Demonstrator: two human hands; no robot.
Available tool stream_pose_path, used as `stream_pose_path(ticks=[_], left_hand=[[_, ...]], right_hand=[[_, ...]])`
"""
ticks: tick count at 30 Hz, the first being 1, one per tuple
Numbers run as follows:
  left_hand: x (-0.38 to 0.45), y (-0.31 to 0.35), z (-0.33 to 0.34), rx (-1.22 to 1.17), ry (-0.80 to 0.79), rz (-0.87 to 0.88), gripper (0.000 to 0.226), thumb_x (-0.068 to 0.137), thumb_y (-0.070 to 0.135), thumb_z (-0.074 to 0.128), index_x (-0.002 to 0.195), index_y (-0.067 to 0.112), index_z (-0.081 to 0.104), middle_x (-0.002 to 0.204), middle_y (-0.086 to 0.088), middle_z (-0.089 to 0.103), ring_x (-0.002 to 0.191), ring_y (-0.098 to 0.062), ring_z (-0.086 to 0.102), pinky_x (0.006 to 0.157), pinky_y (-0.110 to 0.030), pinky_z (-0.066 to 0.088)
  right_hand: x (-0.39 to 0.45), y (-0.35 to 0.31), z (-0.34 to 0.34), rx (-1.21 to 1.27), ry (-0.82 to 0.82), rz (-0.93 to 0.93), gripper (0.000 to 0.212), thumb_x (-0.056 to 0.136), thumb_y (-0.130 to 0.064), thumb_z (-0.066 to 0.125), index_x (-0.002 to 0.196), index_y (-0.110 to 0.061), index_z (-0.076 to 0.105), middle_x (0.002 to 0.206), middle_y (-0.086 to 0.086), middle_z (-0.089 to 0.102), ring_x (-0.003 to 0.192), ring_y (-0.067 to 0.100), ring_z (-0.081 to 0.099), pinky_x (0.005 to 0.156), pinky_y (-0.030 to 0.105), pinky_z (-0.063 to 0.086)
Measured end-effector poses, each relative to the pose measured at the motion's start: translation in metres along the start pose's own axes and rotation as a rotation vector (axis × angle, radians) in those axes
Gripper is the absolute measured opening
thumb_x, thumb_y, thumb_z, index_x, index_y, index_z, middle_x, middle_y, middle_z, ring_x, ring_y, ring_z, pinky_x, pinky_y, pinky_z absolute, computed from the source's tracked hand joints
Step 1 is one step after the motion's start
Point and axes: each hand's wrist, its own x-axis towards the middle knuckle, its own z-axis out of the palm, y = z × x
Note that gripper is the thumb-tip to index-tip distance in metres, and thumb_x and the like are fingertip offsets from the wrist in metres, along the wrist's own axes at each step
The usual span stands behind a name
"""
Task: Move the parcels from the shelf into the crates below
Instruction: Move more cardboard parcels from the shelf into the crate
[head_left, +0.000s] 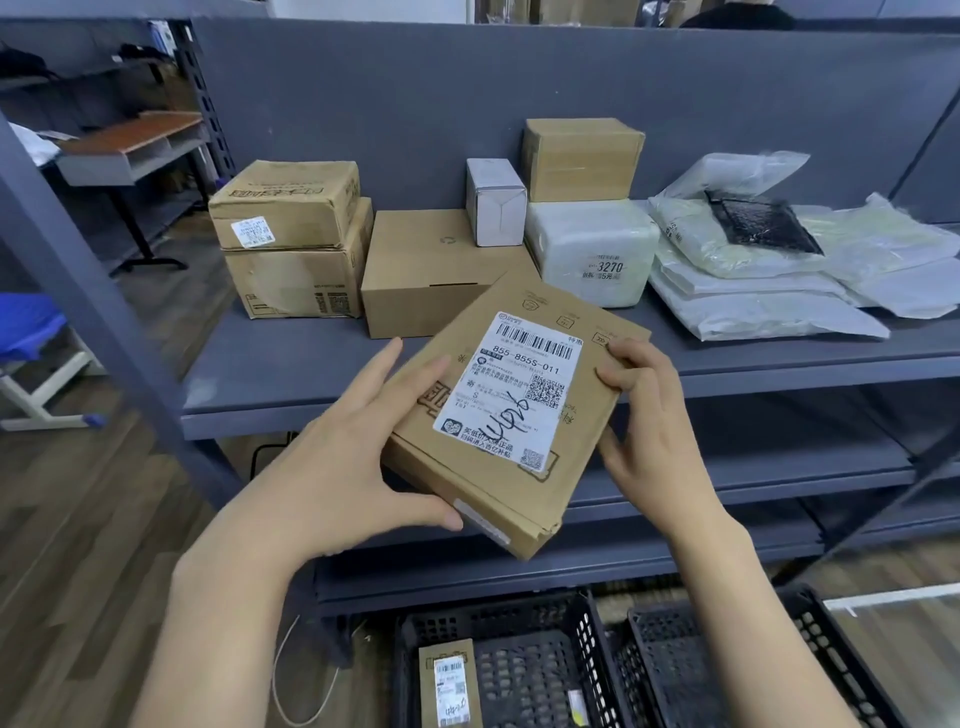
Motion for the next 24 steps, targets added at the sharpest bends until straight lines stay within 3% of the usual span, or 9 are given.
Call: stream_pose_path(ticks=[5, 8, 10, 14, 17, 24], left_hand=[[0.003, -0.010, 0.003, 0.023, -0.030, 0.049, 0.110, 0.059, 0.045, 0.083, 0.132, 0.071, 0.005, 0.152, 0.028, 0.007, 0.139, -0.001, 0.019, 0.114, -0.031, 0.024], [0.002, -0.011, 0.011, 0.022, 0.061, 0.112, 0.101, 0.065, 0.042, 0.080, 0.135, 0.064, 0.011, 0.139, 0.040, 0.016, 0.129, 0.005, 0.028, 0.109, -0.022, 0.026], [0.001, -0.008, 0.019, 0.083, 0.171, 0.155, 0.097, 0.068, 0.042, 0.078, 0.139, 0.057, 0.014, 0.141, 0.035, 0.017, 0.130, 0.001, 0.029, 0.107, -0.024, 0.026], [0.005, -0.005, 0.032, 0.116, 0.436, 0.167, 0.097, 0.068, 0.030, 0.082, 0.147, 0.033, 0.025, 0.153, 0.002, 0.023, 0.134, -0.023, 0.036, 0.107, -0.042, 0.033], [0.007, 0.000, 0.035, 0.091, 0.549, 0.148, 0.095, 0.070, 0.027, 0.081, 0.146, 0.030, 0.025, 0.153, -0.009, 0.025, 0.136, -0.030, 0.035, 0.102, -0.054, 0.040], [0.012, 0.005, 0.044, 0.046, 0.581, 0.164, 0.092, 0.074, 0.017, 0.079, 0.146, 0.029, 0.023, 0.155, -0.011, 0.016, 0.140, -0.025, 0.024, 0.107, -0.045, 0.032]], right_hand=[[0.009, -0.005, -0.001, -0.003, -0.018, -0.048, 0.060, 0.070, 0.021, 0.064, 0.116, -0.011, 0.042, 0.133, 0.024, 0.042, 0.129, 0.030, 0.038, 0.112, 0.027, 0.028], [0.014, -0.006, -0.003, -0.031, -0.019, -0.023, 0.061, 0.076, 0.015, 0.065, 0.125, -0.010, 0.040, 0.141, 0.022, 0.037, 0.136, 0.034, 0.032, 0.114, 0.041, 0.028], [0.015, -0.009, -0.004, -0.074, -0.060, 0.014, 0.069, 0.077, 0.008, 0.069, 0.135, -0.010, 0.035, 0.148, 0.020, 0.028, 0.141, 0.035, 0.022, 0.116, 0.045, 0.022], [0.008, -0.021, -0.009, -0.114, -0.204, 0.087, 0.097, 0.074, -0.008, 0.076, 0.148, -0.018, 0.013, 0.156, 0.019, 0.002, 0.145, 0.031, 0.002, 0.117, 0.042, 0.012], [0.004, -0.032, -0.015, -0.052, -0.315, 0.049, 0.110, 0.075, -0.018, 0.077, 0.150, -0.022, -0.003, 0.158, 0.014, -0.004, 0.146, 0.016, -0.007, 0.119, 0.031, 0.006], [0.003, -0.046, -0.021, 0.015, -0.324, 0.052, 0.114, 0.075, -0.056, 0.064, 0.151, -0.014, -0.010, 0.158, 0.006, -0.006, 0.146, 0.009, -0.008, 0.116, 0.016, -0.002]])
